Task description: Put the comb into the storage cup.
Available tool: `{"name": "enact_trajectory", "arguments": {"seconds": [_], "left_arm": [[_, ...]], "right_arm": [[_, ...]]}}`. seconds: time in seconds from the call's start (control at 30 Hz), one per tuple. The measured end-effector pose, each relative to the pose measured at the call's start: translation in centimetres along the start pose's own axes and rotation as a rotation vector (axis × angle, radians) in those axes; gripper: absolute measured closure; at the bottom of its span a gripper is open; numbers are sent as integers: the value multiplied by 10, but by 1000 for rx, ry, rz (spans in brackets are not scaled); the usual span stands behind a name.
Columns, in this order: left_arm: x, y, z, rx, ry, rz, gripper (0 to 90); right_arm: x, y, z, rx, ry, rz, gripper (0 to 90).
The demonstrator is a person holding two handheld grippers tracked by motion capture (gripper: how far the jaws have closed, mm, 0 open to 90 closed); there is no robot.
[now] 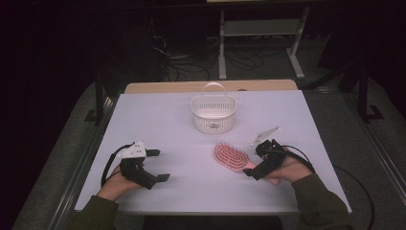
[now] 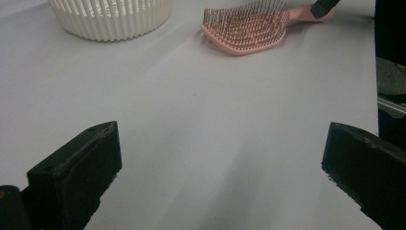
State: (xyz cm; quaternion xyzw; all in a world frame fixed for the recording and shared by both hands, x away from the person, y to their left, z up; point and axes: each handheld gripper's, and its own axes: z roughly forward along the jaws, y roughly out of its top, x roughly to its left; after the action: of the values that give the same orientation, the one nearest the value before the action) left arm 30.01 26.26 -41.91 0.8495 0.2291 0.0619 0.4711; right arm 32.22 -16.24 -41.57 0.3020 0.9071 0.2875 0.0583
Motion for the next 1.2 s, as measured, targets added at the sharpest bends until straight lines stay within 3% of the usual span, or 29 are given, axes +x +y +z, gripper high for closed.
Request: {"name": "enact_trajectory", "arguments": {"seconds": [0.37, 0.73, 0.97, 1.2], "left_arm": [[1, 0, -1, 0, 1, 1, 0], [1, 0, -1, -1, 1, 0, 0], [1, 0, 0, 1, 1, -1, 0], [1, 0, 0, 1, 0, 0, 0]], "right_arm": [[0, -1, 2, 38, 3, -2, 102], [1, -2, 4, 78, 16, -7, 227], [2, -1, 6, 100, 14, -23, 370], [2, 1, 6, 116, 17, -29, 449]]}}
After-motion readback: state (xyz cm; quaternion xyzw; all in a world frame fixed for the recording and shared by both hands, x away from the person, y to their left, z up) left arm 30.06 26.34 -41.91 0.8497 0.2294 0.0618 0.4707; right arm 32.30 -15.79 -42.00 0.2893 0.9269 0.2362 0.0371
